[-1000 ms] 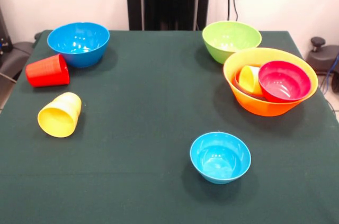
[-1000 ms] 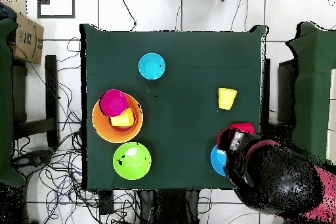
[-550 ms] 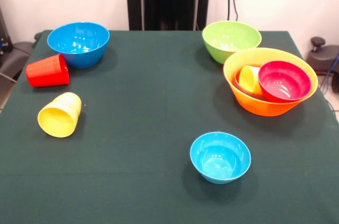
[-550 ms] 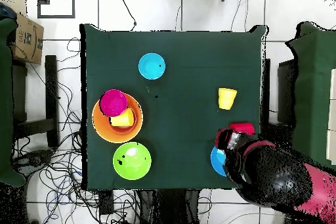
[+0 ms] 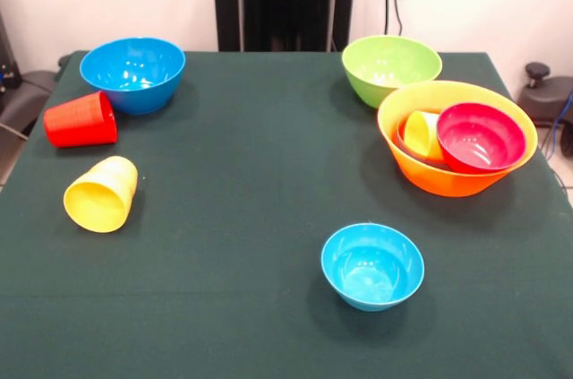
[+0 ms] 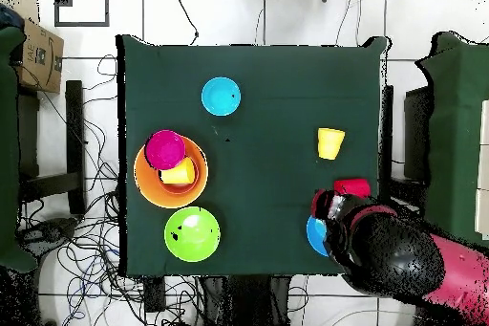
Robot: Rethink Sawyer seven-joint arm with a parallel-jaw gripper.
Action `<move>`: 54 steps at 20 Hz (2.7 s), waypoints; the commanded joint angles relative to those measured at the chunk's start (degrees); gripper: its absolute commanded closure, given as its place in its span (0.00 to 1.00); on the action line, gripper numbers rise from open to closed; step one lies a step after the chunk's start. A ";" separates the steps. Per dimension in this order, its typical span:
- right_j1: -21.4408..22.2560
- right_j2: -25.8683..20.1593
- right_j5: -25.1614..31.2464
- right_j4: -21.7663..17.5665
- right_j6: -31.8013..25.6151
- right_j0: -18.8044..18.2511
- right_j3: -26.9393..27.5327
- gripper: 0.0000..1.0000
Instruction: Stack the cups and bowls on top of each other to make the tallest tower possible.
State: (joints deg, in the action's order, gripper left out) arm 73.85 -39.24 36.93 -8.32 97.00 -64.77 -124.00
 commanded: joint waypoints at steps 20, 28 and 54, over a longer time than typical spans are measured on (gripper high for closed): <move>-18.92 1.49 -6.14 -17.82 -2.73 0.89 2.93 0.00; -20.31 0.76 -6.52 -18.77 -1.92 0.49 3.02 0.00; -25.60 10.22 -13.03 -26.94 3.15 3.48 8.85 0.00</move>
State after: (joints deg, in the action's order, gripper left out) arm 51.56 -32.30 26.94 -31.28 97.00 -63.46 -118.48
